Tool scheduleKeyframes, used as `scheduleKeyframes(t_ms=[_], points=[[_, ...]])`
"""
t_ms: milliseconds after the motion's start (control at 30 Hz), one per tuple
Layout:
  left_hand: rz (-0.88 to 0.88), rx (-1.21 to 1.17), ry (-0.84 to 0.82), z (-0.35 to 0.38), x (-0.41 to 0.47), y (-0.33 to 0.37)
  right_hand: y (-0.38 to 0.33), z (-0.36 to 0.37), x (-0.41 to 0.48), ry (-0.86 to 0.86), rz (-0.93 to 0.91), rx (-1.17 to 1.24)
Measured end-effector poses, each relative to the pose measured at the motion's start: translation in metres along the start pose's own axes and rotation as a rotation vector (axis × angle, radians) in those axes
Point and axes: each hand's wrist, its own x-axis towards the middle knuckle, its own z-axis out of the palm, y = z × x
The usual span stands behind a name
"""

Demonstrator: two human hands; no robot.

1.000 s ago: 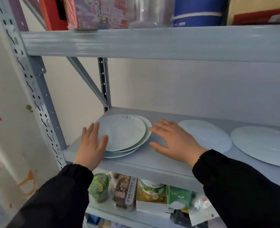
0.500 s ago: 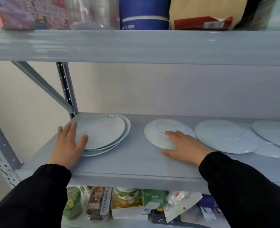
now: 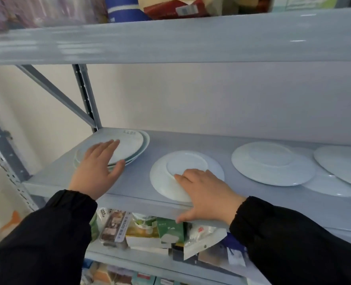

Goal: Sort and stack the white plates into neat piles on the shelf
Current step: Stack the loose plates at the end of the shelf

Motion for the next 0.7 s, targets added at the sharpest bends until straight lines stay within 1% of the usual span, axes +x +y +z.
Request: scheduleKeyframes(t_ms=[167,300,400,500,633,700], points=[[-0.042,0.008,-0.001,0.004,-0.021,0.034,0.000,0.007,-0.014,0.171,-0.143,-0.078],[-0.097,0.004,0.009,0.003,-0.037,0.044,0.007,0.017,-0.023,0.246,-0.282,-0.171],[-0.118,-0.004,0.045,-0.003,-0.043,0.043,0.016,0.010,-0.018,0.353,-0.335,-0.125],[-0.155,0.006,0.081,-0.015,-0.039,0.034,0.032,-0.015,0.009,0.475,-0.280,-0.033],[-0.177,0.011,0.089,-0.031,-0.028,0.009,0.045,-0.056,0.051,0.651,-0.057,0.305],[-0.167,0.015,0.095,-0.036,-0.024,-0.009,0.046,-0.070,0.073,0.761,0.022,0.399]])
